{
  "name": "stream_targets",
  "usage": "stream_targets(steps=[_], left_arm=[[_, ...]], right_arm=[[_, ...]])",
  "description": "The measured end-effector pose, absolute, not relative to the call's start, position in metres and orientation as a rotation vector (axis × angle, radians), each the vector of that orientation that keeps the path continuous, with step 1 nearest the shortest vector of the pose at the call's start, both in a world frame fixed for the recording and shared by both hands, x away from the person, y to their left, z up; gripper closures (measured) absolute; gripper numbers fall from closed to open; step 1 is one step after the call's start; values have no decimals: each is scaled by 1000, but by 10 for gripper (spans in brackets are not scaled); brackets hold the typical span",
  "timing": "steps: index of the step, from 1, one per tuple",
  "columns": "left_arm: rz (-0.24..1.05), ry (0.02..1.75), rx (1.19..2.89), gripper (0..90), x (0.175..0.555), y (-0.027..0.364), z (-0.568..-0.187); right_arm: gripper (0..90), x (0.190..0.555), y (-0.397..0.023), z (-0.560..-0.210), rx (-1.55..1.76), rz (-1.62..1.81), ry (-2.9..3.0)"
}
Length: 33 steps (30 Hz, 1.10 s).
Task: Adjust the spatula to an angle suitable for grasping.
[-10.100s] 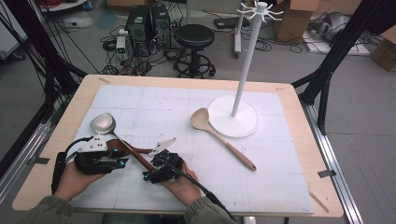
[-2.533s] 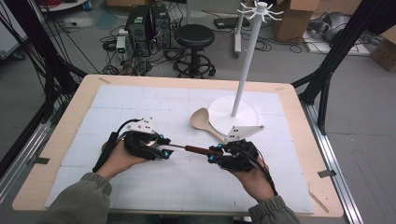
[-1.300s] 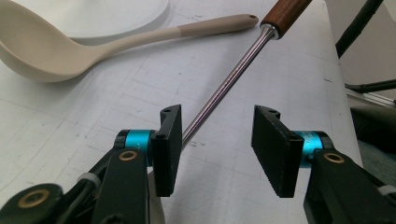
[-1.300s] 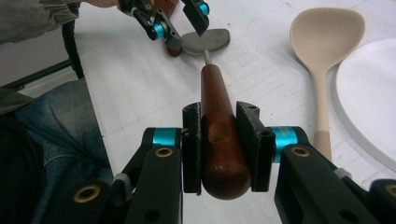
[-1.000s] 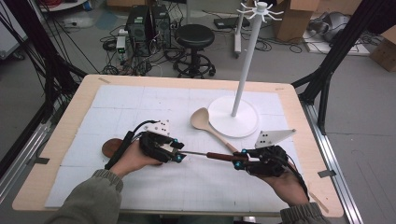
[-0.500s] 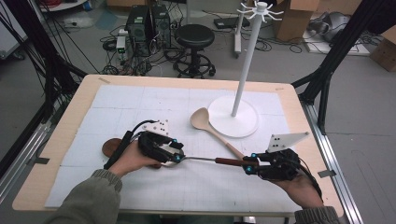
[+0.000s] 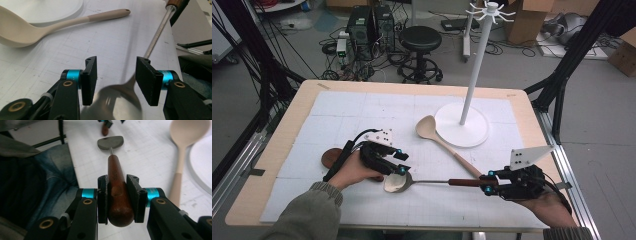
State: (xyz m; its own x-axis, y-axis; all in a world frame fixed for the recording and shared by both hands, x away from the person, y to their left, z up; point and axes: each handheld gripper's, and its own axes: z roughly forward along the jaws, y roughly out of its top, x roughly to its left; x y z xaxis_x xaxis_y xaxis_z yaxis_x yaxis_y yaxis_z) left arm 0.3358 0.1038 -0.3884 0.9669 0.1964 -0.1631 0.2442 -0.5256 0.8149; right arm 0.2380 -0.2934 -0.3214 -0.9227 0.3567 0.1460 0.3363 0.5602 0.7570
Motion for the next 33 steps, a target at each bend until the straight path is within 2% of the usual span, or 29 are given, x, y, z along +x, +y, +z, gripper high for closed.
stream_targets(steps=[24,33], left_arm=[[-82,236,2159,522,325,102,-384],[-161,169,2182,519,318,91,-391]], right_arm=[[723,264,-237,-342,481,1382,2831],[723,272,-228,-344,469,1383,2838]])
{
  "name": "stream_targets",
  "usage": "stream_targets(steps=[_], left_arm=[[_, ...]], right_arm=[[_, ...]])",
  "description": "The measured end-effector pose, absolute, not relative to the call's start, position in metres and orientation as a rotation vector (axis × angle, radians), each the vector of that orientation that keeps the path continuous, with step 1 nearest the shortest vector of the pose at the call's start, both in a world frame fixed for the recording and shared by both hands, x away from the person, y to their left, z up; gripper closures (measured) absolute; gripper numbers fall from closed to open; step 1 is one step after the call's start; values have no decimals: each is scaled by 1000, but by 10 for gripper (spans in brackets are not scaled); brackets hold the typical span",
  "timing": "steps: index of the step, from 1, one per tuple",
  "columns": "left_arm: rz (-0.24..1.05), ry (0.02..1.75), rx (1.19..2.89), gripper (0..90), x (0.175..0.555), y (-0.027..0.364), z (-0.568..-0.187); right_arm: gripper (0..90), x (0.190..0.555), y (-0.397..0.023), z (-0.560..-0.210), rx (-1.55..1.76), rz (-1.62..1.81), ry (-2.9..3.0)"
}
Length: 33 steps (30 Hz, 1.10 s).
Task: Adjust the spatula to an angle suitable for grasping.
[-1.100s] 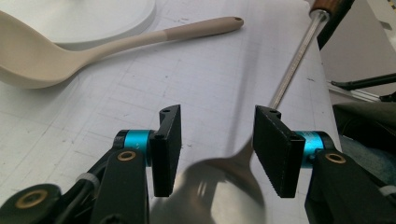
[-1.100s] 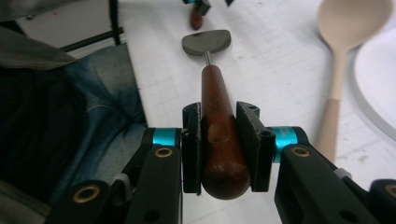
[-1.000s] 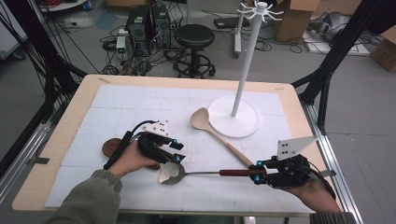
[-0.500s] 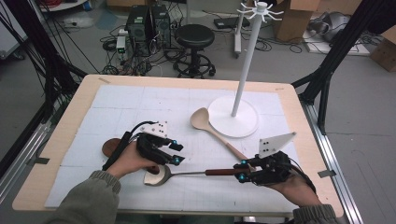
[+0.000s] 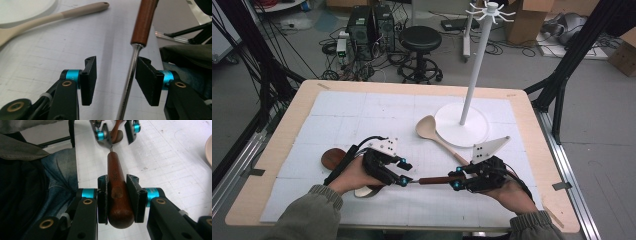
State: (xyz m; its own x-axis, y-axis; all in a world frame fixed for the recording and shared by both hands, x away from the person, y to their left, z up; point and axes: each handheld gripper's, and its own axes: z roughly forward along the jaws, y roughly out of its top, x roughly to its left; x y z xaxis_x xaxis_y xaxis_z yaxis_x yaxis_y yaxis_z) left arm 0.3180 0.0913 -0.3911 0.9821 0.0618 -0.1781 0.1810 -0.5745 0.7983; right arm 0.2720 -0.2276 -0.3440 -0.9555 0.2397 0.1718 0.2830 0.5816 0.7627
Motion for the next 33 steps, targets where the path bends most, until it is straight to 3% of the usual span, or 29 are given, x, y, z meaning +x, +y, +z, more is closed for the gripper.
stream_targets(steps=[6,12,16,21,28,33], left_arm=[[-202,128,2217,551,314,84,-397],[-182,99,2244,793,314,77,-401],[-148,97,2246,805,315,76,-400],[-111,134,2211,813,321,82,-395],[-79,173,2171,823,326,85,-390],[-61,196,2143,831,329,82,-387]], right_arm=[[722,277,-228,-344,-457,-1352,-2733],[714,278,-229,-344,-479,-1360,-2723],[678,279,-236,-346,-551,-1394,-2697],[532,281,-248,-351,-692,-1436,-2670],[406,281,-243,-358,-847,-1498,-2675],[396,283,-235,-358,-911,-1568,-2646]])
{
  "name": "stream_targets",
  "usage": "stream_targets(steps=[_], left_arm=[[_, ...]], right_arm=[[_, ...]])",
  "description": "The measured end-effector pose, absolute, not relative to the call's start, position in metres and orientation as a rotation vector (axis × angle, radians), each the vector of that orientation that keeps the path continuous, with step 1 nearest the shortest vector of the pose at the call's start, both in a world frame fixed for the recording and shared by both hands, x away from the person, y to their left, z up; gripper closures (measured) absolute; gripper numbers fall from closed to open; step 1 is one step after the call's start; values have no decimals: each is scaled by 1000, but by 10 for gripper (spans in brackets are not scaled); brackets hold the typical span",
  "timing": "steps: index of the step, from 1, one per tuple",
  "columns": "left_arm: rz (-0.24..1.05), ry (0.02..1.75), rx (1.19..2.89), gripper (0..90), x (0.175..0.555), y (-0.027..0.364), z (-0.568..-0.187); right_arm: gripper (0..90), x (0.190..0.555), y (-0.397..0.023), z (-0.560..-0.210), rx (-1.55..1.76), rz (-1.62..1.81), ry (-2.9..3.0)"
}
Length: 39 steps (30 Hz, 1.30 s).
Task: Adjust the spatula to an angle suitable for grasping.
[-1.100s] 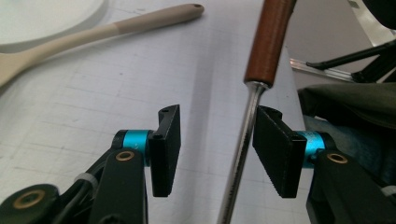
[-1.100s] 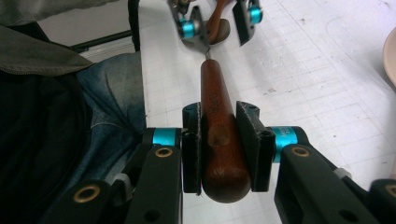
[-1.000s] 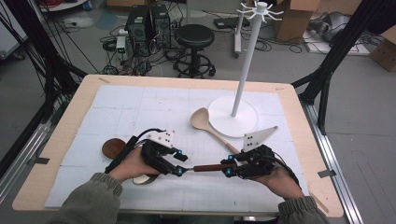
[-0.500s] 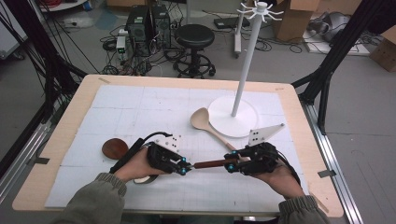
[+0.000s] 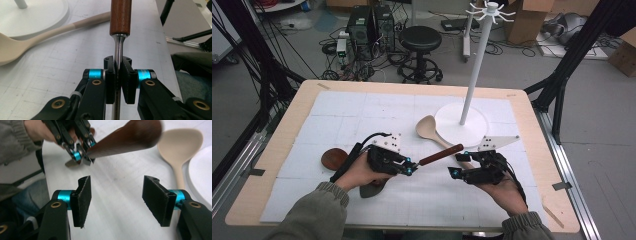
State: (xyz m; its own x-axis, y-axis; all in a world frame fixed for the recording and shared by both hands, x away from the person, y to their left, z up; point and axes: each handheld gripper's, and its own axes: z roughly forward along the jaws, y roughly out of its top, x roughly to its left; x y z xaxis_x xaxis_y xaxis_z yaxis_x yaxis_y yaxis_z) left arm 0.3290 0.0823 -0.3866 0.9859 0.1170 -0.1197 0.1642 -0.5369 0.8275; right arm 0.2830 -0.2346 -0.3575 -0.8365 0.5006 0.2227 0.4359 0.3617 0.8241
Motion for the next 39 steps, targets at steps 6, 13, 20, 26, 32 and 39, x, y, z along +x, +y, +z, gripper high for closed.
stream_targets(steps=[6,13,20,26,32,39], left_arm=[[-61,199,2136,833,330,75,-383],[-38,212,2138,834,332,67,-378],[2,224,2127,834,331,61,-373],[21,228,2111,834,328,60,-368],[5,237,2066,816,328,64,-363],[-5,262,2047,655,328,71,-357]], right_arm=[[396,285,-222,-352,901,1550,2478],[485,287,-212,-347,976,1632,2395],[508,290,-208,-346,1027,1684,2333],[533,293,-201,-343,1054,1712,2306],[665,298,-205,-339,1059,1846,2302],[720,300,-209,-327,1013,1933,2303]])
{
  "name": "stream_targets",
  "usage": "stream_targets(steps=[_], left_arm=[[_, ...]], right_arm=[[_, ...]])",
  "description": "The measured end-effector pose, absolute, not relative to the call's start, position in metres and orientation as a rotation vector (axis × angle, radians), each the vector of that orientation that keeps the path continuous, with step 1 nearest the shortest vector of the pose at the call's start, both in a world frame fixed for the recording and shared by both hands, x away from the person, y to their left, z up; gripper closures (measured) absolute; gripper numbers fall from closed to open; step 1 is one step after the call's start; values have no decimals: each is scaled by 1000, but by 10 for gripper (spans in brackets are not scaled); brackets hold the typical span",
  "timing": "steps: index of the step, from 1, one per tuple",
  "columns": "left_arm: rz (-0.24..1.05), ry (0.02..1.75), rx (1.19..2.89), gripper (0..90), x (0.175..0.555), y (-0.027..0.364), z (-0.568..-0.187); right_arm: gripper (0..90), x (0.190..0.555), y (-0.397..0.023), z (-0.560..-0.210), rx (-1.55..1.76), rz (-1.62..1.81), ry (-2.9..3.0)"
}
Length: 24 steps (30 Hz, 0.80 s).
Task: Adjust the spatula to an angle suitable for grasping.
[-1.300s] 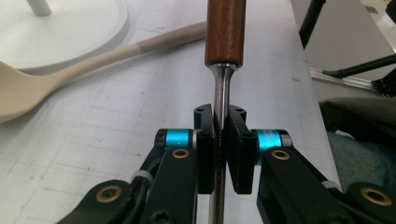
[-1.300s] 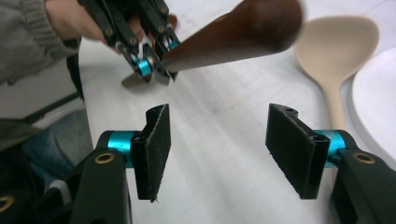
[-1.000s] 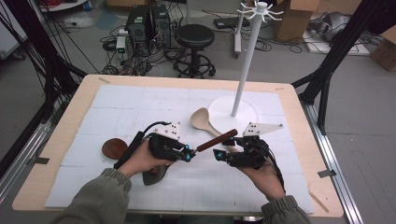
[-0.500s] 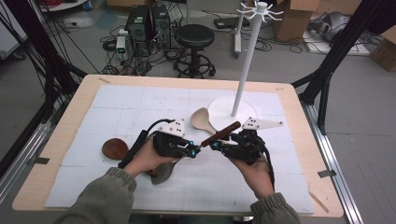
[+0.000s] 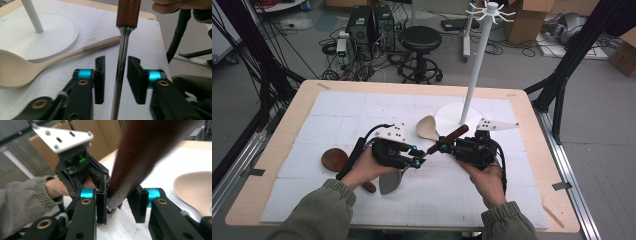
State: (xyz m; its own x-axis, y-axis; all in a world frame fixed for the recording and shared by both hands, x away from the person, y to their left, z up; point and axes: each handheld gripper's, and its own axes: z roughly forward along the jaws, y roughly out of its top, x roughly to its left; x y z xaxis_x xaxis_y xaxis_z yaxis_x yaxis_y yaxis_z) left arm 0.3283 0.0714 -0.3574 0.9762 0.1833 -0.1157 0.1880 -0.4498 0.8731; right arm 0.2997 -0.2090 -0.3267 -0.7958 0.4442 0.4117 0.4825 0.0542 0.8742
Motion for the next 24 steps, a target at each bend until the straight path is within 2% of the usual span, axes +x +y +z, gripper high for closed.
stream_targets(steps=[8,20,24], left_arm=[[0,266,2028,603,328,77,-353],[-43,248,2005,576,326,74,-355],[-60,238,1998,598,324,72,-356]], right_arm=[[729,300,-214,-307,-934,-1938,-2324],[730,304,-210,-283,-789,-1977,-2391],[729,304,-204,-281,-740,-1990,-2395]])
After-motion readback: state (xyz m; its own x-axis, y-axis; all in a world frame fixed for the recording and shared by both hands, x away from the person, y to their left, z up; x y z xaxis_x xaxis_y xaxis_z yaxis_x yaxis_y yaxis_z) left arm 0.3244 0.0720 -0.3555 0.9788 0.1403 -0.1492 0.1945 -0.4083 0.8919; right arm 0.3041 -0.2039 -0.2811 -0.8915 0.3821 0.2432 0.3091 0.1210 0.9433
